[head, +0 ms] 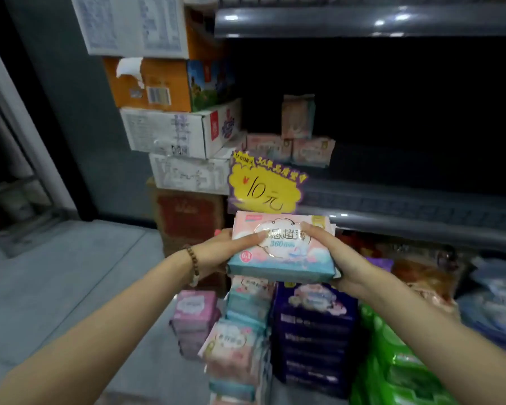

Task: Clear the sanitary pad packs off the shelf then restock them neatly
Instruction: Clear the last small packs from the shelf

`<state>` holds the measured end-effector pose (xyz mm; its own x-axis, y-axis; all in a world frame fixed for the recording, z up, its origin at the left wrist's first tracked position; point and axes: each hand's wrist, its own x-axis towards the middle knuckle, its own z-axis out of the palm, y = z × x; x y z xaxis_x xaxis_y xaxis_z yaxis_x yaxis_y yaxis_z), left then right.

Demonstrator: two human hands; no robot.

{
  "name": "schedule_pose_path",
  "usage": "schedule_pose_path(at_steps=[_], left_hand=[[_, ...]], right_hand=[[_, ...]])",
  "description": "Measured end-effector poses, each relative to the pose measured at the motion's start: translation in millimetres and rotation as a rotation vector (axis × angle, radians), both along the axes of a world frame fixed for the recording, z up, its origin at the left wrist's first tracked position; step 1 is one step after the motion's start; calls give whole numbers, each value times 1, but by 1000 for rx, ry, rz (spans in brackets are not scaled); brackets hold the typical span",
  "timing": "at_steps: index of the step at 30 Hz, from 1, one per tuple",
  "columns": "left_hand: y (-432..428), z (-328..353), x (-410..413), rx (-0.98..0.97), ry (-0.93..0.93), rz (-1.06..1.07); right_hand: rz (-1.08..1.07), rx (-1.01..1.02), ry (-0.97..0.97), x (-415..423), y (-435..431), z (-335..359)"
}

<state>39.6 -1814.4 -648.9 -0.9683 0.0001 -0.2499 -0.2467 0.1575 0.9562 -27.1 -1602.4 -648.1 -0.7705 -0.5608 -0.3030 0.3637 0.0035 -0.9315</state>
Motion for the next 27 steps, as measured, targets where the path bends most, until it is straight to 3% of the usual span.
schedule_pose_path(at_steps=[9, 14, 20, 27], left_hand=[[-43, -131, 70, 82, -521, 107], [-61, -209, 104, 24, -778, -114], [-60, -270, 110, -29, -915, -315], [-52, -282, 101, 11, -836, -85]], right_hand=[[84, 147, -277, 68, -31, -134], [147, 169, -460, 102, -31, -203], [178, 230, -583, 128, -27, -261], [47, 165, -582, 120, -32, -295]])
